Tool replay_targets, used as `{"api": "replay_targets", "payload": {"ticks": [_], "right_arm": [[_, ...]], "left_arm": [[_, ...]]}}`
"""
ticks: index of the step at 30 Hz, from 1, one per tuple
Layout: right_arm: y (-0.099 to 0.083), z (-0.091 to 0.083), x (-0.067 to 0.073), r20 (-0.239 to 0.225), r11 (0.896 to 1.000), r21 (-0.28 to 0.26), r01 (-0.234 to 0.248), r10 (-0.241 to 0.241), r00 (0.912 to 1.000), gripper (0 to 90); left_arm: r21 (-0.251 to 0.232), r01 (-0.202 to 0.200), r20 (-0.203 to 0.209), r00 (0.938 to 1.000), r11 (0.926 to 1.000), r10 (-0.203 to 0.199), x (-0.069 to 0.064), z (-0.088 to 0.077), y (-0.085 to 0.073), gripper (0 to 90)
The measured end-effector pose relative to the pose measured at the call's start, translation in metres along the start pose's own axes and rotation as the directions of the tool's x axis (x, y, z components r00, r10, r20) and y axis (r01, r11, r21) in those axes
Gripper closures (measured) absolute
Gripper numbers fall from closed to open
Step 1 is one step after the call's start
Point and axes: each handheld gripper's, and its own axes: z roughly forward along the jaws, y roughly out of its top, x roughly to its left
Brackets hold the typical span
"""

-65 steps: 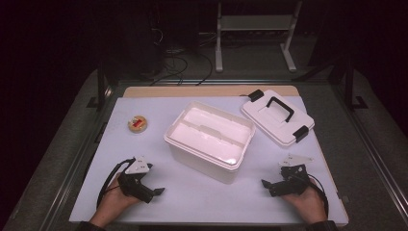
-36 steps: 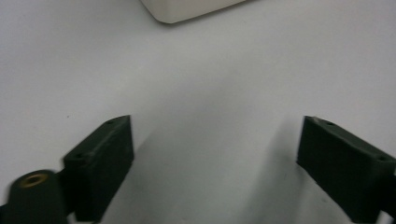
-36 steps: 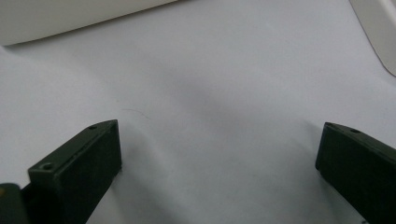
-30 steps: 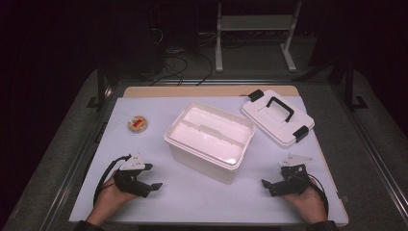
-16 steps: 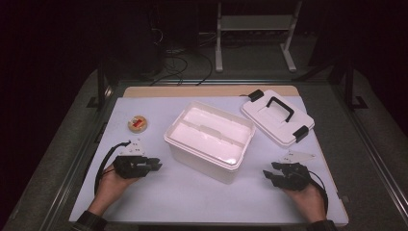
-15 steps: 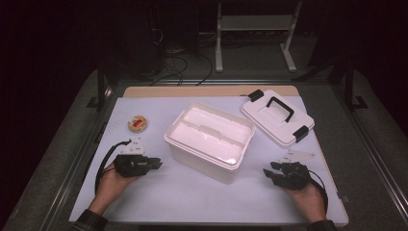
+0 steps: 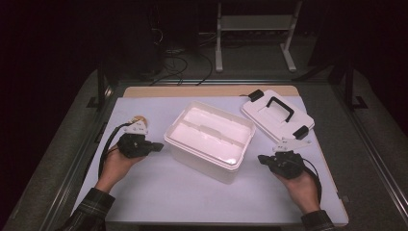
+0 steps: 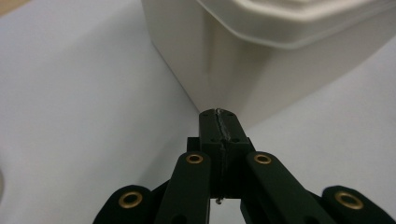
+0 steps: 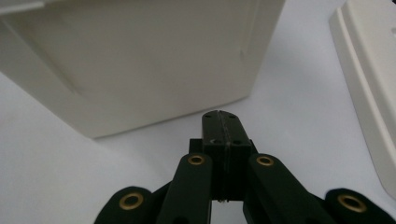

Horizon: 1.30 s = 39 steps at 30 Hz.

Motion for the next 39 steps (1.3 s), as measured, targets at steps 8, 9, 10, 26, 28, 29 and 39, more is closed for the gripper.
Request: {"api": "replay_targets", "payload": {"ticks": [8,9,10,26,28,29,39], "right_arm": [[0.017,0.008,0.0,-0.02,1.0,0.006,0.025,-0.025,0.9995,89.8],[0.019,0.009,-0.001,-0.019,1.0,0.008,0.028,-0.028,0.9994,89.8],[0.02,0.01,-0.001,-0.018,1.0,0.008,0.03,-0.029,0.9994,89.8],[0.035,0.016,-0.003,-0.024,0.999,-0.009,0.044,-0.044,0.9988,89.8],[0.037,0.017,-0.003,-0.029,0.999,-0.017,0.045,-0.046,0.9985,89.8],[0.038,0.018,-0.003,-0.027,0.999,-0.015,0.049,-0.049,0.9984,89.8],[0.038,0.017,-0.01,-0.036,0.999,-0.019,0.035,-0.035,0.9987,89.8]], "left_arm": [[-0.034,-0.015,-0.008,0.9999,0.9993,0.015,0.018,0.007,0.021,89.9],[-0.033,-0.02,-0.011,0.9998,0.9992,0.02,0.019,0.007,0.024,89.9],[-0.041,-0.02,-0.011,0.9997,0.999,0.02,0.021,0.008,0.026,89.9],[-0.083,-0.044,0.06,0.997,0.9956,0.049,0.024,0.023,0.035,89.9],[-0.087,-0.052,0.064,0.9963,0.9948,0.058,0.023,0.024,0.035,90.0],[-0.084,-0.055,0.066,0.996,0.9949,0.061,0.022,0.023,0.035,90.0],[-0.065,-0.096,0.094,0.9904,0.9933,0.101,0.005,0.014,0.034,90.0]]}}
